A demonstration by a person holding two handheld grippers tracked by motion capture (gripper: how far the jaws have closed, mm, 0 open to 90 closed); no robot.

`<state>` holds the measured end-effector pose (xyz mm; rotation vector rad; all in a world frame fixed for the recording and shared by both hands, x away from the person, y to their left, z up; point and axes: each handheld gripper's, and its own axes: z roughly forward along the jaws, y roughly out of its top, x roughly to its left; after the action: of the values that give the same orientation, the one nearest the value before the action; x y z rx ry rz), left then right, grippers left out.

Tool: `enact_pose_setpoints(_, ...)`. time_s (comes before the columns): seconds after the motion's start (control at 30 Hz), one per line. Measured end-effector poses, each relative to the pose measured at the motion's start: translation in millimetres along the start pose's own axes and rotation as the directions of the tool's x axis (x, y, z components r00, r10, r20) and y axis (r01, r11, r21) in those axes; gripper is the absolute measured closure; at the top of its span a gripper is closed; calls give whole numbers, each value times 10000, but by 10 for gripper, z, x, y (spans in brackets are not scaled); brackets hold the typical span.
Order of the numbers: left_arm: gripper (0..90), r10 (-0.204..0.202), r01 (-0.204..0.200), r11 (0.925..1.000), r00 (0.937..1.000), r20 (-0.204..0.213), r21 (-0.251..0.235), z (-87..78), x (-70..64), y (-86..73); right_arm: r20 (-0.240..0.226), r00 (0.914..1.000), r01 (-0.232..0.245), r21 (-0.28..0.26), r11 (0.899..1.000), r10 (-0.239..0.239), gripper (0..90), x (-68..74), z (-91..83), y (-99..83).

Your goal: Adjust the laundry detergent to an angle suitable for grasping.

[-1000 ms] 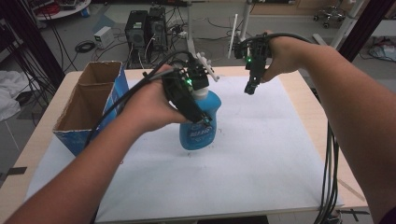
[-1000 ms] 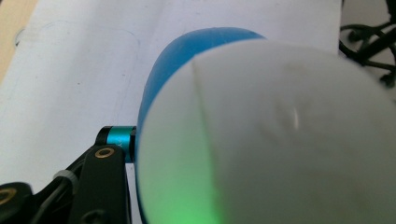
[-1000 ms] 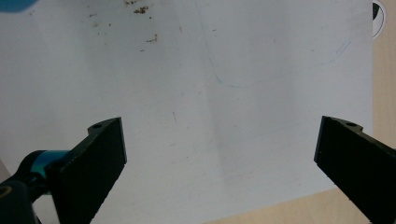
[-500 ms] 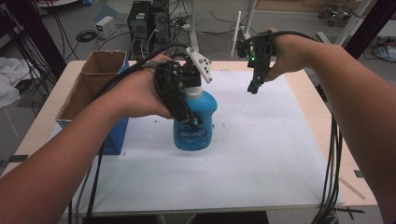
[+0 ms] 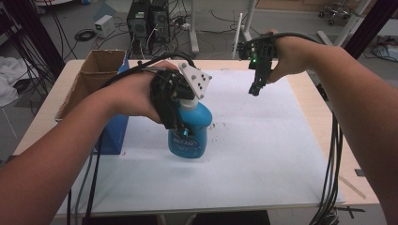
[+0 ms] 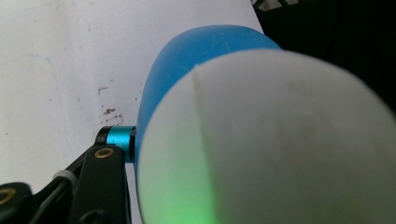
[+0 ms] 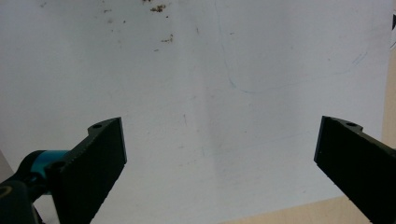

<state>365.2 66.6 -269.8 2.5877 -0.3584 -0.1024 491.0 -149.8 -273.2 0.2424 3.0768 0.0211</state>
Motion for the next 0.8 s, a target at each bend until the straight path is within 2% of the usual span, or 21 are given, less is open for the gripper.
enact_pose_setpoints(0.13,422,612,-611,9981,9979,194,-62,38,-27,-12,-9,10000,57,4,10000,-57,15,5,9,-5)
enact_pose_setpoints(0.2,422,837,-832,9964,9957,390,-152,69,-38,-18,2,10000,31,2,10000,-31,15,7,2,-4)
enact_pose_setpoints(0.27,422,913,-906,9957,9950,412,-177,84,-48,-19,15,10000,-4,7,10000,4,15,10,0,-3)
enact_pose_setpoints(0.3,422,1126,-1116,9935,9926,453,-234,119,-64,-25,0,10000,9,7,10000,-9,15,11,5,1)
enact_pose_setpoints(0.37,422,1262,-1248,9917,9907,506,-306,157,-78,-39,1,10000,94,34,10000,-94,15,9,14,8)
enact_pose_setpoints(0.43,422,1358,-1340,9904,9891,568,-348,181,-81,-49,-12,10000,51,55,10000,-51,15,15,14,12)
enact_pose_setpoints(0.63,422,1379,-1347,9903,9839,1138,-356,303,-82,-109,4,9999,111,51,9999,-111,15,40,13,42)
enact_pose_setpoints(0.8,421,1427,-1430,9897,9828,1175,-59,388,-96,-176,59,9998,199,191,9996,-200,15,61,31,55)
